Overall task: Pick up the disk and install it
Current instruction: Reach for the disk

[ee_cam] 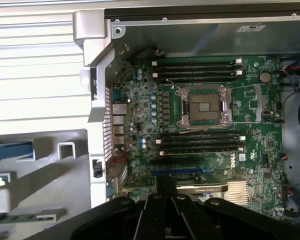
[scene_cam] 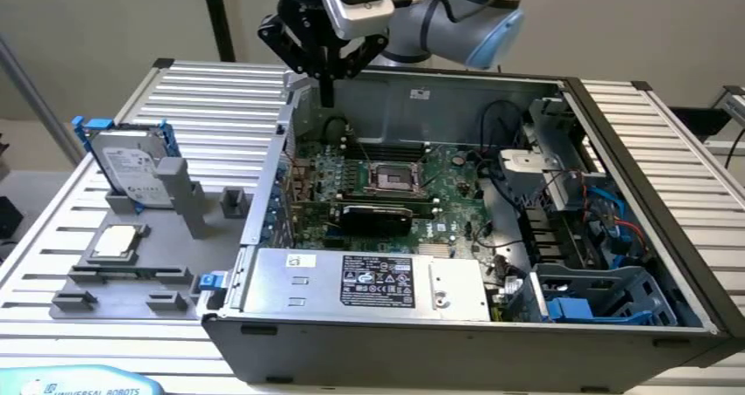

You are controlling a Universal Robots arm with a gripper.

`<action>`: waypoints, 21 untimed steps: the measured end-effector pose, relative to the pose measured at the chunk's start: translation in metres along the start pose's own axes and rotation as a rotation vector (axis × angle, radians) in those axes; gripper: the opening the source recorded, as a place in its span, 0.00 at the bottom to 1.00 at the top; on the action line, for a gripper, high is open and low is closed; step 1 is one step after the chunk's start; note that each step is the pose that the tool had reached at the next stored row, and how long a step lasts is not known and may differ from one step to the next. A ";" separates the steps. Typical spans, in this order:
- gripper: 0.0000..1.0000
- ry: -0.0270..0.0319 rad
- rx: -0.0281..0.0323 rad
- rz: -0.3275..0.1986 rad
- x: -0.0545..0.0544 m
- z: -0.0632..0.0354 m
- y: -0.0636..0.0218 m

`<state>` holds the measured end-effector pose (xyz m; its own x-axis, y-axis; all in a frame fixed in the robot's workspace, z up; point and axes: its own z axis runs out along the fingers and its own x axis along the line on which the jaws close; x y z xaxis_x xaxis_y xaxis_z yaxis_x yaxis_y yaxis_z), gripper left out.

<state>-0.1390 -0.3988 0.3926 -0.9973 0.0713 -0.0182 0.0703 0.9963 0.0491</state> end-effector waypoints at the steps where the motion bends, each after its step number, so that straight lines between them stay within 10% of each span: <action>1: 0.11 0.0002 0.0000 0.000 0.005 -0.0001 -0.0004; 21: 0.11 0.0203 0.0014 0.001 0.096 -0.0020 -0.0062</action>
<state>-0.2347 -0.3983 0.3926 -0.9975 0.0711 0.0021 0.0711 0.9963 0.0477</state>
